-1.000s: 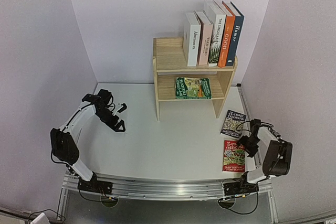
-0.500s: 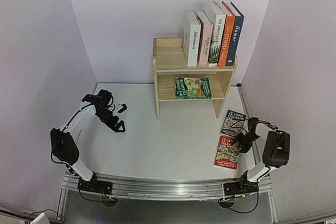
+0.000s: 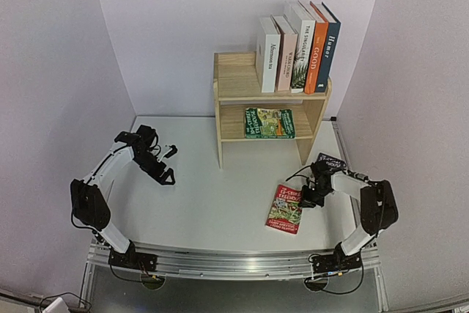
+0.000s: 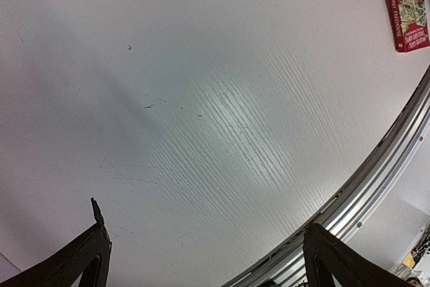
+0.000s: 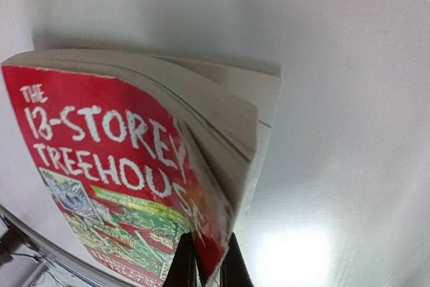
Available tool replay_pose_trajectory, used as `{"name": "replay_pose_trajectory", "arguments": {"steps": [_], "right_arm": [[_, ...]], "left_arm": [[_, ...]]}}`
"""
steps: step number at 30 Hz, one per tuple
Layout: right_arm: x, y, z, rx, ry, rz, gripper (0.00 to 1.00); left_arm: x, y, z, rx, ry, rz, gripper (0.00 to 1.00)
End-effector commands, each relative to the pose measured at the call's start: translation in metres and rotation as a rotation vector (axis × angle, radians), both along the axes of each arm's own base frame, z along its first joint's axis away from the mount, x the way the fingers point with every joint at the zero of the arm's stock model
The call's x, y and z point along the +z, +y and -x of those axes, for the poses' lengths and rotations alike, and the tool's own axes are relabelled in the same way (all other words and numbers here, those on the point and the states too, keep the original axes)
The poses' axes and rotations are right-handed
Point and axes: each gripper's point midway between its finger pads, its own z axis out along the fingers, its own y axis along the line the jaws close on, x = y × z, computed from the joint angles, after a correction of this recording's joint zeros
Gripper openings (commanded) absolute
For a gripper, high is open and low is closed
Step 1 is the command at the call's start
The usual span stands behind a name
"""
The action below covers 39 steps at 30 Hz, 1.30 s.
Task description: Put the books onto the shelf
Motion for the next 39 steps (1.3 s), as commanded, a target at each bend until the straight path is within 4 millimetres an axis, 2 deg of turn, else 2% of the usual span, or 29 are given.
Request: {"name": "replay_pose_trajectory", "arguments": {"steps": [1,4,7,12,15,18,20,22,26,28,29,30,33,35,36,37,38,39], "right_arm": [[0.027,0.055,-0.008,0.248,-0.190,0.043,0.00],[0.056,0.108,-0.012,0.429,-0.357,0.031,0.00],[0.071,0.150,-0.013,0.568,-0.474,0.048,0.00],[0.123,0.231,-0.010,0.743,-0.774,-0.087,0.00],[0.146,0.266,-0.001,0.851,-0.875,-0.149,0.00],[0.161,0.301,0.017,0.990,-0.935,-0.210,0.00],[0.164,0.320,0.025,1.056,-0.952,-0.245,0.00],[0.173,0.334,0.024,1.097,-0.996,-0.249,0.00],[0.189,0.349,0.020,1.134,-1.055,-0.262,0.00],[0.194,0.354,0.021,1.161,-1.070,-0.275,0.00],[0.195,0.357,0.022,1.170,-1.073,-0.280,0.00],[0.195,0.358,0.022,1.182,-1.072,-0.281,0.00],[0.194,0.361,0.021,1.205,-1.067,-0.281,0.00],[0.199,0.362,0.017,1.196,-1.081,-0.265,0.00],[0.202,0.362,0.012,1.179,-1.092,-0.242,0.00],[0.206,0.359,0.004,1.148,-1.112,-0.197,0.05],[0.211,0.354,-0.007,1.103,-1.136,-0.137,0.16],[0.217,0.346,-0.020,1.045,-1.164,-0.056,0.35]], "left_arm": [[0.012,-0.007,0.004,-0.022,-0.030,0.052,1.00],[0.014,-0.017,0.009,-0.039,-0.003,0.113,1.00],[0.016,-0.033,0.018,-0.080,0.027,0.178,1.00],[0.011,-0.074,0.047,-0.206,0.098,0.301,1.00],[0.010,-0.092,0.055,-0.246,0.118,0.366,1.00],[0.012,-0.112,0.058,-0.276,0.150,0.404,1.00],[0.018,-0.126,0.059,-0.291,0.175,0.449,1.00],[0.021,-0.134,0.060,-0.292,0.204,0.482,1.00],[0.010,-0.139,0.065,-0.304,0.190,0.436,1.00],[0.012,-0.139,0.063,-0.297,0.176,0.436,0.99],[0.015,-0.140,0.063,-0.298,0.167,0.442,0.95],[0.018,-0.140,0.063,-0.304,0.161,0.448,0.85],[0.027,-0.141,0.063,-0.314,0.147,0.465,0.44],[0.033,-0.141,0.066,-0.323,0.151,0.478,0.24],[0.035,-0.142,0.069,-0.326,0.158,0.490,0.11],[0.038,-0.142,0.071,-0.328,0.167,0.503,0.04],[0.041,-0.141,0.074,-0.327,0.179,0.520,0.01],[0.045,-0.139,0.075,-0.317,0.196,0.542,0.00]]}}
